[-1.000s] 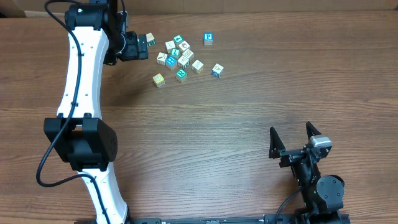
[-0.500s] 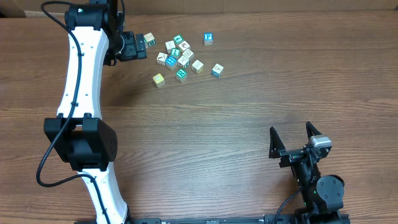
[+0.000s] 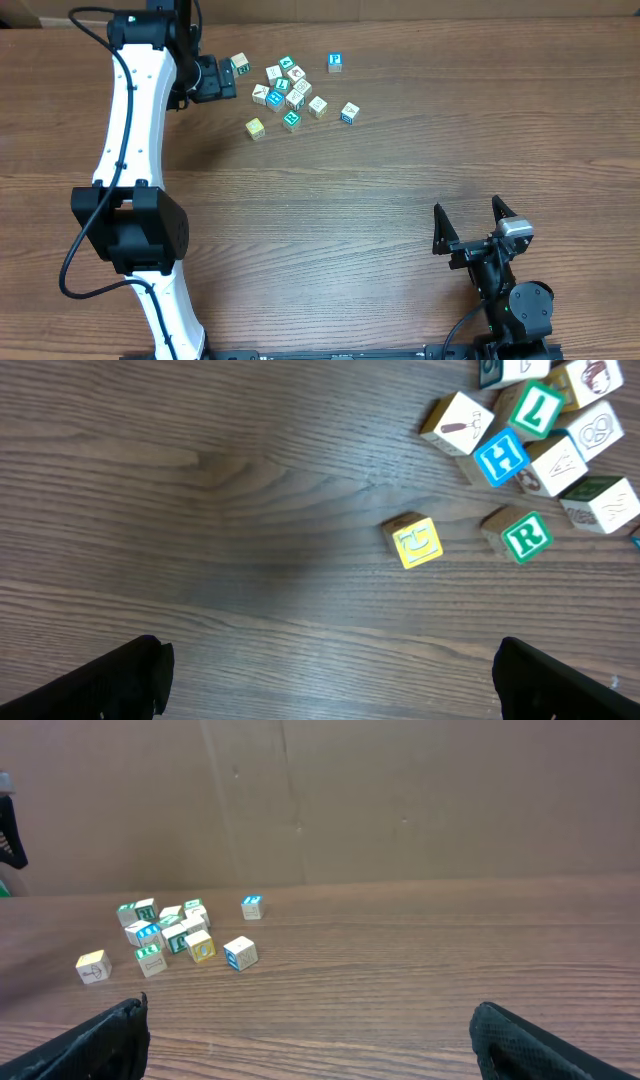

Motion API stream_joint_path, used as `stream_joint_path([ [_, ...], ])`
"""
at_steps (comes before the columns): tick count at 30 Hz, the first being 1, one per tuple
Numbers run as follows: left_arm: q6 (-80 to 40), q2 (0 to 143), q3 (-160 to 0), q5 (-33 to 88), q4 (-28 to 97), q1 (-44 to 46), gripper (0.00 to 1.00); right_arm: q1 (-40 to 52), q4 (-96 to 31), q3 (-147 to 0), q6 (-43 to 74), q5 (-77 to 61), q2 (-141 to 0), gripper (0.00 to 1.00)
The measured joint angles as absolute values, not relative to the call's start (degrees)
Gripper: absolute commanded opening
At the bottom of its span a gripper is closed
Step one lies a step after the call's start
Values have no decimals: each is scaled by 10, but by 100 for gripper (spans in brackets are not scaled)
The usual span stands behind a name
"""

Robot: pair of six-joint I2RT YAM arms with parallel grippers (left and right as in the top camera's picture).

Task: Form a horizontal line
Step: 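Lower the left gripper onto the yellow block and close on it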

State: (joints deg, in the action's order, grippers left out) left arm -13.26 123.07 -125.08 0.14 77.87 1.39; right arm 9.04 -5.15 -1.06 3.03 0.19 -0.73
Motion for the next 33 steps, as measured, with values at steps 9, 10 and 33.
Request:
stream_joint_path([
  [9,-134,1232,-1220,1,754,14,100,90,-52,-11,30,2,-7,100],
  [10,-134,1232,-1218,1,753,14,100,90,-51,-11,30,2,-7,100],
  [33,-134,1235,-1212,1,747,14,100,90,-51,-11,30,2,-7,100],
])
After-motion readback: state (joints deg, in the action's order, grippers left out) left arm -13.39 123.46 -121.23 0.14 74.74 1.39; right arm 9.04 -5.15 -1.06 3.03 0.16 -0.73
